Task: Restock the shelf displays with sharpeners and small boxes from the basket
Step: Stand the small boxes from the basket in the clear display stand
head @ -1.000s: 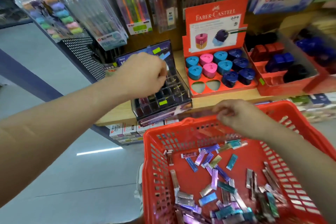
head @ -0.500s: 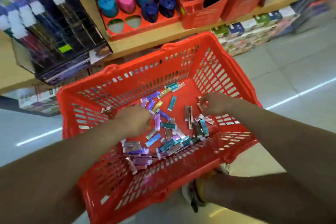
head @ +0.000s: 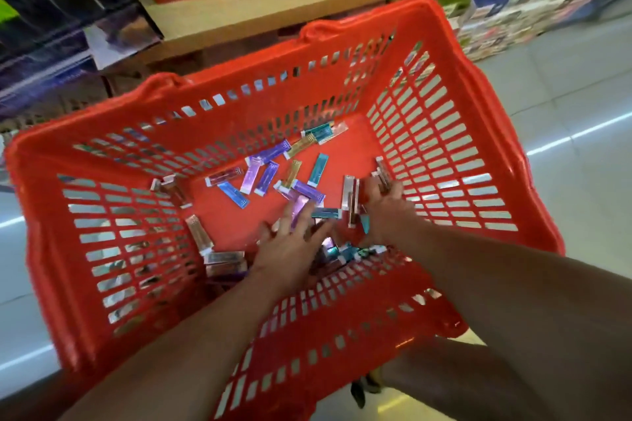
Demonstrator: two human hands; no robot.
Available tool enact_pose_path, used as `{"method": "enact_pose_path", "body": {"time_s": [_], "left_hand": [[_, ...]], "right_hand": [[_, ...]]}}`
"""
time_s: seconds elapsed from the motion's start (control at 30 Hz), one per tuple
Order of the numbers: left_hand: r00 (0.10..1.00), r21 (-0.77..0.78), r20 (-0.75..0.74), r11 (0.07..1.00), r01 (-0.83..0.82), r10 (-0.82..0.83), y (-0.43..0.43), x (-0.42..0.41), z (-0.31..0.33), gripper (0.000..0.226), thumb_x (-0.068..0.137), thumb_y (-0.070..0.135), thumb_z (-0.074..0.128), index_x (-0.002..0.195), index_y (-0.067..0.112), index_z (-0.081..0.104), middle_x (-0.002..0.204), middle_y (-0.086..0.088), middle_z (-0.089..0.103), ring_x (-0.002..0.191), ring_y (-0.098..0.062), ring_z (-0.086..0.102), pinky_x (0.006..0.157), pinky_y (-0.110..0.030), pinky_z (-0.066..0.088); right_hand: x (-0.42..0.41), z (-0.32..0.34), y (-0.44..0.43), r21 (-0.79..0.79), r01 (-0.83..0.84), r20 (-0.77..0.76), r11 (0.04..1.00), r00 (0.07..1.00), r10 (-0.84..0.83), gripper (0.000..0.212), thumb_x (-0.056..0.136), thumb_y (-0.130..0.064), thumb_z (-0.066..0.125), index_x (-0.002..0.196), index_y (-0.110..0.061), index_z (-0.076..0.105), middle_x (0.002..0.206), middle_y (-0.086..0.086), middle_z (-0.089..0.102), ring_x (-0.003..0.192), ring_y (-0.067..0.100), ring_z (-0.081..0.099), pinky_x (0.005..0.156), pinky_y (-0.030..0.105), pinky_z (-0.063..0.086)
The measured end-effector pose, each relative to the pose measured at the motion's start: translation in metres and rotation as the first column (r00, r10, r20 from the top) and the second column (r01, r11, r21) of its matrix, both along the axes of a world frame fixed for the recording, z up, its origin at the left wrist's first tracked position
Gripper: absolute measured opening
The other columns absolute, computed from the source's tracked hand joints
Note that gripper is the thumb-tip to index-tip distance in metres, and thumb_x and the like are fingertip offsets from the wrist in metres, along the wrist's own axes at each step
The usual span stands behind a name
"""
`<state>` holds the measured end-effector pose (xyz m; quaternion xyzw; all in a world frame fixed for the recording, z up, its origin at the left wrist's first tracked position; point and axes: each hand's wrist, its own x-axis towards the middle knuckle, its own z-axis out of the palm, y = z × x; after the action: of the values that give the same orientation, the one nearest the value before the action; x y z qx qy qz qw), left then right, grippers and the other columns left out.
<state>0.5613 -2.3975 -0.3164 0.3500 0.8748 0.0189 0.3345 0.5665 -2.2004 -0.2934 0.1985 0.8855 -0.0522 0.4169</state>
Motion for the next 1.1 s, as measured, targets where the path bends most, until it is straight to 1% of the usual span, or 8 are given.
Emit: {"method": "enact_pose_path", "body": {"time_s": [0.2,0.3,0.57,0.7,0.8,0.87,1.0,1.1], "left_hand": [[0.995,0.072,-0.093,0.997,-0.025,0.032,0.005,-0.008,0.003,0.064,0.085,0.046,0.056,0.139,0.046,0.02,0.155,-0.005,0.01,0.139,-0.034,0.015,0.101,-0.053,0.033],[0.979,0.027,-0.13,0.988,-0.154,0.156,-0.003,-0.026,0.003,0.062,0.081,0.04,0.064,0.134,0.038,0.031,0.149,-0.003,0.02,0.128,-0.033,0.029,0.098,-0.049,0.039],[0.92,0.203,-0.081,0.91,-0.361,0.383,-0.017,-0.052,0.002,0.033,0.083,0.014,0.059,0.114,0.024,0.053,0.107,-0.003,0.06,0.09,-0.029,0.062,0.063,-0.032,0.041],[0.603,0.292,0.274,0.533,-0.794,0.749,-0.023,-0.059,0.008,0.012,0.083,0.014,0.07,0.095,0.016,0.07,0.084,0.007,0.066,0.08,-0.011,0.06,0.065,-0.019,0.035],[0.285,0.204,0.541,0.206,-0.957,0.791,-0.022,-0.066,0.017,0.008,0.084,0.007,0.07,0.091,0.011,0.071,0.087,0.004,0.066,0.081,-0.01,0.059,0.07,-0.021,0.04],[0.111,0.097,0.657,0.062,-0.993,0.746,-0.02,-0.072,0.025,0.006,0.087,0.005,0.066,0.091,0.007,0.071,0.083,-0.003,0.069,0.072,-0.016,0.06,0.057,-0.021,0.042],[-0.104,-0.082,0.807,-0.064,-0.995,0.581,-0.012,-0.077,0.053,0.013,0.088,-0.002,0.057,0.082,0.005,0.066,0.072,-0.009,0.061,0.052,-0.015,0.045,0.039,-0.018,0.027],[-0.143,-0.112,0.859,-0.092,-0.989,0.492,-0.004,-0.075,0.076,0.015,0.083,-0.006,0.054,0.078,0.007,0.061,0.065,-0.01,0.057,0.044,-0.013,0.04,0.04,-0.02,0.018]], "right_hand": [[-0.008,-0.013,-0.011,-0.093,0.307,-0.134,0.947,0.939,-0.318,0.092,0.077,-0.013,0.078,0.142,-0.033,0.015,0.139,0.02,0.02,0.111,0.039,0.058,0.094,0.045,0.053],[-0.013,-0.015,-0.016,-0.209,0.296,-0.214,0.932,0.916,-0.339,0.079,0.081,-0.008,0.07,0.141,-0.036,0.027,0.135,0.014,0.028,0.111,0.035,0.055,0.093,0.039,0.051],[-0.029,-0.023,-0.019,-0.167,0.342,-0.302,0.925,0.875,-0.378,0.093,0.08,-0.018,0.076,0.145,-0.041,0.013,0.15,0.015,0.018,0.127,0.042,0.044,0.103,0.047,0.046],[-0.031,-0.019,-0.02,-0.328,0.171,-0.333,0.929,0.9,-0.283,0.071,0.078,-0.015,0.077,0.134,-0.036,0.038,0.129,0.005,0.038,0.102,0.027,0.058,0.085,0.029,0.049],[-0.034,-0.015,-0.022,-0.459,0.195,-0.277,0.867,0.896,-0.348,0.06,0.079,-0.018,0.078,0.125,-0.029,0.042,0.104,-0.001,0.052,0.085,0.019,0.062,0.06,0.017,0.046],[-0.037,-0.011,-0.026,-0.573,0.324,-0.188,0.753,0.842,-0.505,0.05,0.082,-0.019,0.076,0.123,-0.026,0.046,0.096,-0.001,0.062,0.074,0.018,0.067,0.054,0.027,0.055],[-0.044,0.006,-0.033,-0.746,0.653,0.275,0.132,0.483,-0.832,0.038,0.089,-0.014,0.068,0.124,-0.023,0.055,0.102,0.008,0.07,0.089,0.031,0.07,0.085,0.057,0.055],[-0.046,0.029,-0.04,-0.712,0.677,0.538,-0.187,0.356,-0.764,0.02,0.09,-0.011,0.06,0.109,-0.012,0.066,0.093,0.009,0.071,0.087,0.028,0.069,0.089,0.048,0.054]]}}
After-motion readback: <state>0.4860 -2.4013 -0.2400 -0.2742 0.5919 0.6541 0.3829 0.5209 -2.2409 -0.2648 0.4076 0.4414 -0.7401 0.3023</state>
